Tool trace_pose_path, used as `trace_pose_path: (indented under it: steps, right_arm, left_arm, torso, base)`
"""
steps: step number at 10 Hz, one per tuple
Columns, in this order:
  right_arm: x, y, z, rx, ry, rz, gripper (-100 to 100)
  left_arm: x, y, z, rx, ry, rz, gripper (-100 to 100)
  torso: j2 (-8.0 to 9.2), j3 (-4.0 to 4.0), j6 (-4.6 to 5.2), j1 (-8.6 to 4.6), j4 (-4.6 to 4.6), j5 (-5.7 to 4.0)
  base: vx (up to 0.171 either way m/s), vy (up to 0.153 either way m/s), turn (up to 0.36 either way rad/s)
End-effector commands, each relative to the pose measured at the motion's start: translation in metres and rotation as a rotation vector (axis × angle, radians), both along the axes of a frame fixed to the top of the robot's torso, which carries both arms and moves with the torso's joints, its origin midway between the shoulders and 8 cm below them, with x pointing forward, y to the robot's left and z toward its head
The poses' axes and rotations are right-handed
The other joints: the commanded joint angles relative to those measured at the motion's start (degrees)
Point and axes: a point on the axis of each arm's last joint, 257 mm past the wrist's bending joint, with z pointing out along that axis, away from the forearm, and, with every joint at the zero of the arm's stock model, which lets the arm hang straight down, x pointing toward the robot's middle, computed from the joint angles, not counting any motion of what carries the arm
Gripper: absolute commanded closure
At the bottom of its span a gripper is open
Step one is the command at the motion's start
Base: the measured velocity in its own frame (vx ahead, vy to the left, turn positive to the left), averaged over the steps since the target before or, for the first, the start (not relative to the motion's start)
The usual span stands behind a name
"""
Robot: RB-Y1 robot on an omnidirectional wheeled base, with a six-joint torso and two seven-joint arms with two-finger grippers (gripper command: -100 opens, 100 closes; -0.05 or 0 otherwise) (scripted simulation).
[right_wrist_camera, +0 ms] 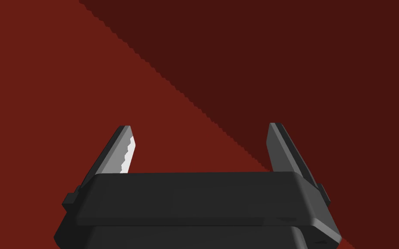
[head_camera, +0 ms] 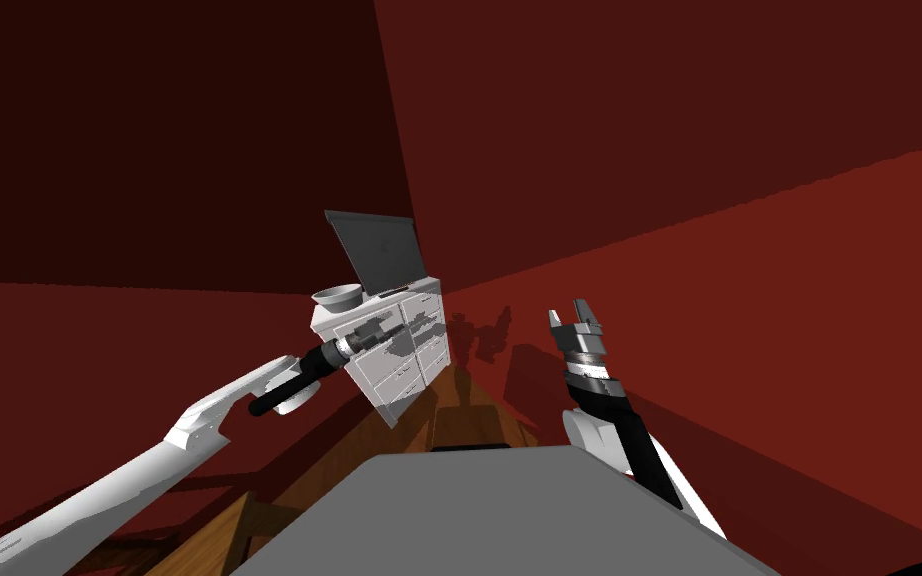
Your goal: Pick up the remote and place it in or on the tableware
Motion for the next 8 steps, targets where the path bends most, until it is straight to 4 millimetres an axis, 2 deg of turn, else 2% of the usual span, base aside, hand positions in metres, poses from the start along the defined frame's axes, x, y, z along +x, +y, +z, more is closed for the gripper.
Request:
trace_pose_path:
  steps: [1,2,3,8]
  right_arm:
    - [0.000,0.000,0.000,0.000,0.000,0.000,0]
    - [0.000,0.000,0.000,0.000,0.000,0.000,0]
    - [0.000,0.000,0.000,0.000,0.000,0.000,0]
    - [0.000,0.000,0.000,0.000,0.000,0.000,0]
  left_arm:
    - [0.000,0.000,0.000,0.000,0.000,0.000,-100]
    - [0.000,0.000,0.000,0.000,0.000,0.000,-100]
    - [0.000,-0.003,0.010,0.095,-0.063,-0.036,-100]
    - [-0.005,-0.007,0.032,0.391,-0.245,-0.152,-100]
  torso:
    - [0.00,0.00,0.00,0.00,0.00,0.00]
    - [0.03,0.02,0.01,-0.04,0.01,-0.01]
    - [0.03,0.02,0.00,-0.04,0.01,-0.01]
    - [0.16,0.10,0.03,-0.23,0.04,-0.07]
  base:
    - [-0.009,-0.010,-0.031]
    - [-0.007,-0.008,-0.023]
    - [-0.034,-0.040,-0.120]
    - [-0.044,-0.053,-0.156]
